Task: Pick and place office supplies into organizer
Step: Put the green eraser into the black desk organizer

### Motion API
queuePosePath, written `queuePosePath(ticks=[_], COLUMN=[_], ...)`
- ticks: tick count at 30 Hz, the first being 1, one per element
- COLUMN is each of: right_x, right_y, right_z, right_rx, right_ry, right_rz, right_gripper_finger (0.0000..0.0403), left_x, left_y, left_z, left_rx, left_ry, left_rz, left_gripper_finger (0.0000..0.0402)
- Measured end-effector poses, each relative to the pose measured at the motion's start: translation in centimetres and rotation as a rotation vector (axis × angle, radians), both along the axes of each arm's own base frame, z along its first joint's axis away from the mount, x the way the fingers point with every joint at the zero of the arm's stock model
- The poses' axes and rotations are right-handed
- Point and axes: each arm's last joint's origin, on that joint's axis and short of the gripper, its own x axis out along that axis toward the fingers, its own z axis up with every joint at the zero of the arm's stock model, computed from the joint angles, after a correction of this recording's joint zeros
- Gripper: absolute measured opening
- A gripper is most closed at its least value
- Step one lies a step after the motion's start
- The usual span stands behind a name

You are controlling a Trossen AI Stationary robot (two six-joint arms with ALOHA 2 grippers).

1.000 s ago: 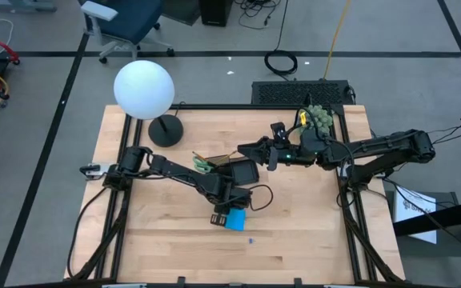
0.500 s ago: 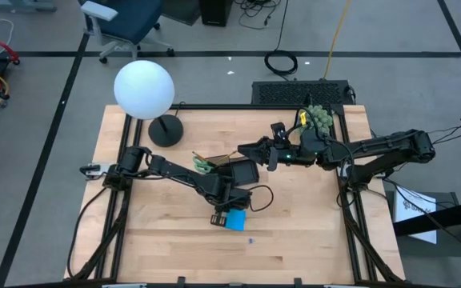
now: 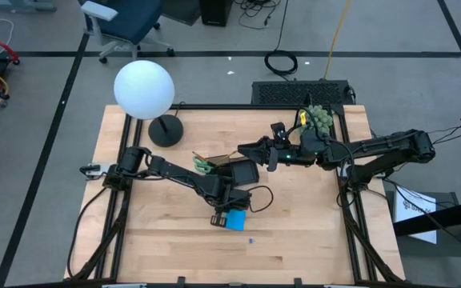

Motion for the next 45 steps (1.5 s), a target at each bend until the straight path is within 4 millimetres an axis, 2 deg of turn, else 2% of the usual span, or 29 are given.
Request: queuePosePath(ticks=[8,29,36,40,45], right_x=[0.0,0.0,0.0,0.0,0.0], right_y=[0.0,-0.1,-0.1,-0.1,-0.1], right_z=[0.0,0.0,0.0,0.0,0.0], right_rx=[-0.001,-0.003,-0.003,-0.004,-0.008], right_ry=[0.0,0.0,0.0,0.001,0.001], right_rz=[-0.001,-0.003,-0.003,-0.003,-0.004], right_gripper_finger=[0.0151,0.0151,0.0151,0.0151,0.0151], left_x=[-0.2,-1.1,-1.3,-1.2,-1.2], left_y=[0.2,-1.2,-1.3,-1.5,-1.4], left_z=[1.2,1.7,1.6,1.7,1.7], left_rx=[0.025,0.031,-0.02,-0.062,-0.047], left_ry=[-0.032,0.007,0.034,0.031,0.033], left_rz=[0.013,0.012,0.02,-0.004,-0.016], left_gripper_finger=[0.0008,0.0003,0.0009,0.0028,0.0082])
